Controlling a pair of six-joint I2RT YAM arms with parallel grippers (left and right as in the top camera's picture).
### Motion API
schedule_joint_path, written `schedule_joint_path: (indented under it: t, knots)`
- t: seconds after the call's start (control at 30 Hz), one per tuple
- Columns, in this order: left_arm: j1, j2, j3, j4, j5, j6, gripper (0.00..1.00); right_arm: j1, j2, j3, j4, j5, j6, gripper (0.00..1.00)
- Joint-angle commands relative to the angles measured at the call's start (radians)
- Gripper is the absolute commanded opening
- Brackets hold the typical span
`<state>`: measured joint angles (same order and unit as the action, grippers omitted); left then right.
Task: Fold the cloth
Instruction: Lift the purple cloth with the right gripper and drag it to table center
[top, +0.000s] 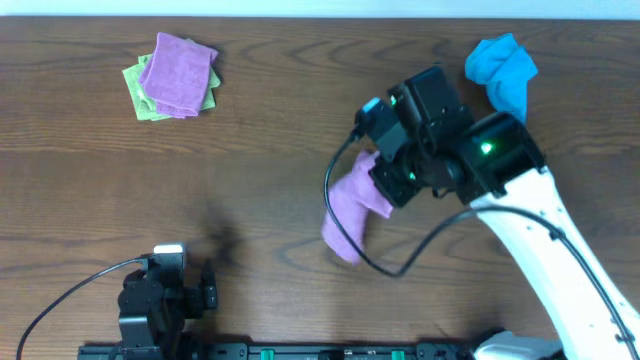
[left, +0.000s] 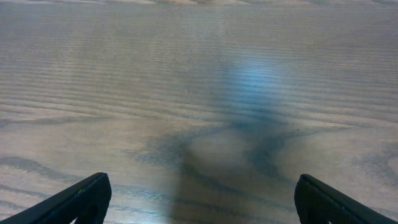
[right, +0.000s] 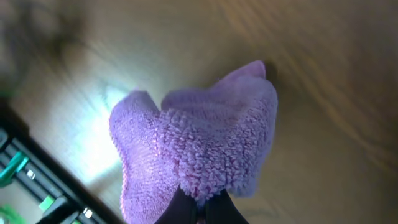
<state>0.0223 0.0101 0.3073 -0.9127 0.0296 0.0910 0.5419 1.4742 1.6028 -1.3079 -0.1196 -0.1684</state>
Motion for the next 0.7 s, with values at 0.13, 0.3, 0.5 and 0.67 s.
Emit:
schedule_joint_path:
  t: [0.13,0.3,0.5,0.67]
  knots:
    - [-0.004,-0.006,-0.011,-0.055,-0.014,0.044,0.95,0.061,-0.221,-0.263,0.053,-0.025,0.068,0.02]
    - [-0.004,-0.006,-0.011,-0.055,-0.014,0.044,0.96,0.083,-0.377,-0.422,0.093,-0.061,0.117,0.01]
    - [-0.004,-0.006,-0.011,-0.055,-0.014,0.043,0.95,0.088,-0.39,-0.451,0.196,-0.061,0.122,0.01]
    - [-0.004,-0.006,-0.011,-0.055,-0.014,0.043,0.95,0.087,-0.249,-0.47,0.397,-0.051,0.098,0.01]
